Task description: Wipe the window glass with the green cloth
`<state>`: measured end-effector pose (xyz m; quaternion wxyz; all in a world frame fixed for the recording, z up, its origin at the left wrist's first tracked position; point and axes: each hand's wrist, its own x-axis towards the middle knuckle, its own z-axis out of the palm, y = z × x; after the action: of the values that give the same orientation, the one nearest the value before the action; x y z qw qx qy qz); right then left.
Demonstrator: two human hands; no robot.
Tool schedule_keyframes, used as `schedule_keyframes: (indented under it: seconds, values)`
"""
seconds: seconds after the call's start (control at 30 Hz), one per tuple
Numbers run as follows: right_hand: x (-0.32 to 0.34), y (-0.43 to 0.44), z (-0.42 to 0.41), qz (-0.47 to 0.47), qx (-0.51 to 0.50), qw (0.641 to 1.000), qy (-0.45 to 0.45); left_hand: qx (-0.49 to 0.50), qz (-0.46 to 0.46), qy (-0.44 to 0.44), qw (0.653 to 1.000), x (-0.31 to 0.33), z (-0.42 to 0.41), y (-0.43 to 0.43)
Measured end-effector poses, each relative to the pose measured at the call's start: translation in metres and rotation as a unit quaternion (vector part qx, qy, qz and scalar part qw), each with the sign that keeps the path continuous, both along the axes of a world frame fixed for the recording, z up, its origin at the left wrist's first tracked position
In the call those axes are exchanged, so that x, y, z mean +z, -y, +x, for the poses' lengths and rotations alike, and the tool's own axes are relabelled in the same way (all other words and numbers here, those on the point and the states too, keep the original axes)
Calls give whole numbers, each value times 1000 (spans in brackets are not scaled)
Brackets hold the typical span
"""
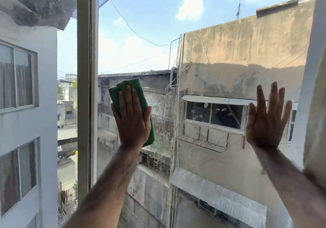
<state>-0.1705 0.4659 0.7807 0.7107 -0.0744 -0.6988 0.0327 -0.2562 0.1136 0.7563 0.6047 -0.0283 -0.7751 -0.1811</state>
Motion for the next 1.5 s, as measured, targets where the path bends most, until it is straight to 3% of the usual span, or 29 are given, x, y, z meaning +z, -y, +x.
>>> schedule_keyframes:
  seconds: [0.13, 0.3, 0.37, 0.47, 0.6, 0.67, 0.77, 0.87, 1.0, 1.07, 1.17, 1.3, 1.4, 1.5]
  values:
    - [0, 2, 0, -2, -1, 1000, 2, -15, 31, 9, 999, 4, 2, -10]
    - [1, 1, 3, -8, 1, 1000, 16, -20, -68, 25, 997, -83, 7, 2]
    - [1, 0, 3, -4, -3, 1000, 12, -32, -90, 27, 995, -90, 7, 8]
    - [2, 1, 4, -2, -6, 1000, 11, -35, -69, 11, 997, -53, 6, 8]
    - [1, 3, 5, -2, -7, 1000, 17, -33, 66, -24, 997, 47, 3, -29]
    - [1, 3, 6, -2, -8, 1000, 17, -29, 90, -31, 995, 89, 10, -66]
    - [3, 1, 5, 5, -13, 1000, 10, -47, -9, -78, 996, 99, 21, -134]
    - [4, -2, 4, 7, -19, 1000, 7, -94, -183, -111, 972, 45, 30, -180]
    - [4, -3, 4, 6, -16, 1000, 3, -101, -307, -110, 940, -12, 26, -148]
    - [3, -3, 3, 6, -13, 1000, 1, -86, -293, -107, 946, -10, 19, -113]
    - [3, -2, 2, 3, -12, 1000, -2, -58, -161, -84, 982, 38, 9, -78]
    - [2, -2, 0, 8, -15, 1000, -9, -34, -42, -61, 997, 110, 15, -98]
    - [3, -5, -2, 12, -16, 1000, -12, -42, -58, -70, 995, 115, 15, -112]
    - [5, -6, -1, 11, -19, 1000, -13, -74, -154, -90, 981, 67, 21, -124]
